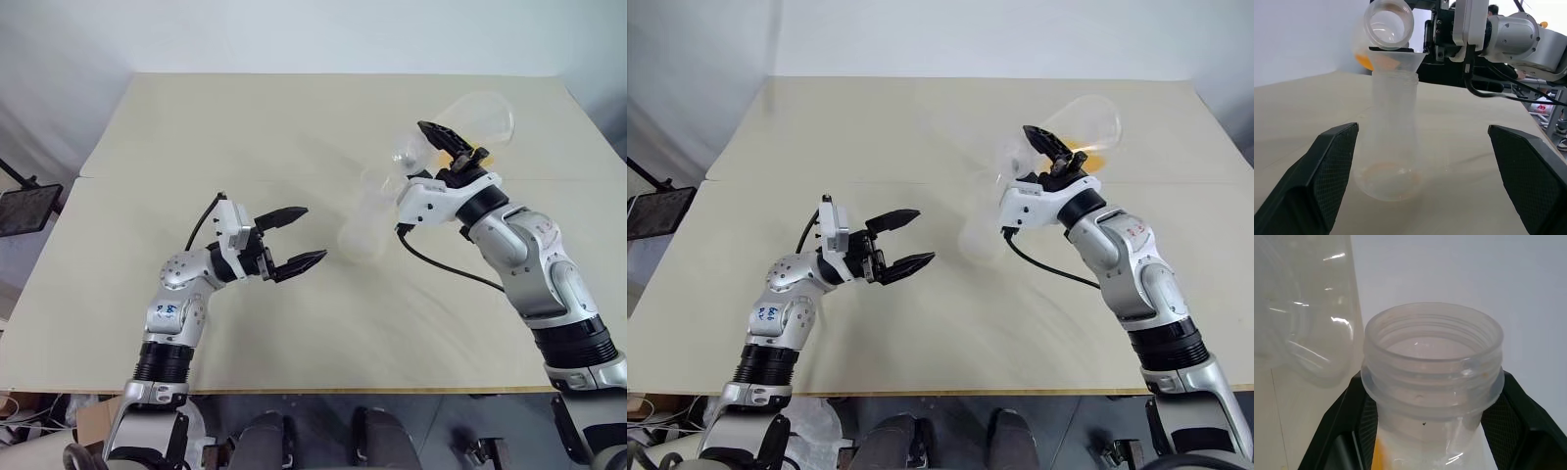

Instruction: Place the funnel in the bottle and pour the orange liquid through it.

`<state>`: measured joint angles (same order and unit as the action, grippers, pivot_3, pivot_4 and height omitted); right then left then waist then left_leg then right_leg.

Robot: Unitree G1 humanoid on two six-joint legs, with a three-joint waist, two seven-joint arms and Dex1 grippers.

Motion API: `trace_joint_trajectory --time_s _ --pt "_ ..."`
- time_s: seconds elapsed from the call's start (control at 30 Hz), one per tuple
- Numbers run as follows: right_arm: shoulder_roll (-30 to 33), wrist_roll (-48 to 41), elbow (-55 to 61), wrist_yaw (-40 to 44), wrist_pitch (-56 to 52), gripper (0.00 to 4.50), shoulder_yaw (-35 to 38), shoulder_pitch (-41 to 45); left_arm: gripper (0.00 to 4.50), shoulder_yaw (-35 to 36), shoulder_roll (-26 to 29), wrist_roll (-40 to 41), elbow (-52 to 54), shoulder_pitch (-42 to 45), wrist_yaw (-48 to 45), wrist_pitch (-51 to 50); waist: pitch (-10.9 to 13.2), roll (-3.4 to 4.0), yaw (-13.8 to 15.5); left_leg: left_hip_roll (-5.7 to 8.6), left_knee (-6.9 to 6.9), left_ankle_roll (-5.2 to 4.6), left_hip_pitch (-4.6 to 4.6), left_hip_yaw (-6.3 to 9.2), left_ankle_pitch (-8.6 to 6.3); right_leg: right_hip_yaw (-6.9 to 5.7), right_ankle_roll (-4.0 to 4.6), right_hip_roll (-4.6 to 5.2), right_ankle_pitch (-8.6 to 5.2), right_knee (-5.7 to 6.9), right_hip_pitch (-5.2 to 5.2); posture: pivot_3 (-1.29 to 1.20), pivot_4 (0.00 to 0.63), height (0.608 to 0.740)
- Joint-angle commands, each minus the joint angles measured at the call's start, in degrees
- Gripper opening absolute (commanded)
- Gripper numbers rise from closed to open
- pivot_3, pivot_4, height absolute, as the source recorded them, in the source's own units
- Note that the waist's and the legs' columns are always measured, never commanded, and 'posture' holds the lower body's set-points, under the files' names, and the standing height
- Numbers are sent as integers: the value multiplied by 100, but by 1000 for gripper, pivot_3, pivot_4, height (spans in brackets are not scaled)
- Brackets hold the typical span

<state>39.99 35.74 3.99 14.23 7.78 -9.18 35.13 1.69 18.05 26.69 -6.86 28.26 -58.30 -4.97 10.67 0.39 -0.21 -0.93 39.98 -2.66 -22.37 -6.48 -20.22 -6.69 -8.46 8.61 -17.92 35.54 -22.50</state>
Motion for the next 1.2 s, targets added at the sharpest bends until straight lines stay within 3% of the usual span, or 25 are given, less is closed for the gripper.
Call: trace_joint_trajectory --time_s 0.03,1.2 --pt "90 167 101 -160 168 2446 133 173 4500 15 -8 25 173 -1 39 80 0 0 -2 0 0 0 0 0 0 0 0 0 0 0 0 0 150 740" --pt "396 897 -312 -639 938 2446 216 415 4500 -56 -144 45 320 -142 216 52 0 0 -5 -1 0 0 0 2 0 -1 0 0 0 1 0 0 150 740"
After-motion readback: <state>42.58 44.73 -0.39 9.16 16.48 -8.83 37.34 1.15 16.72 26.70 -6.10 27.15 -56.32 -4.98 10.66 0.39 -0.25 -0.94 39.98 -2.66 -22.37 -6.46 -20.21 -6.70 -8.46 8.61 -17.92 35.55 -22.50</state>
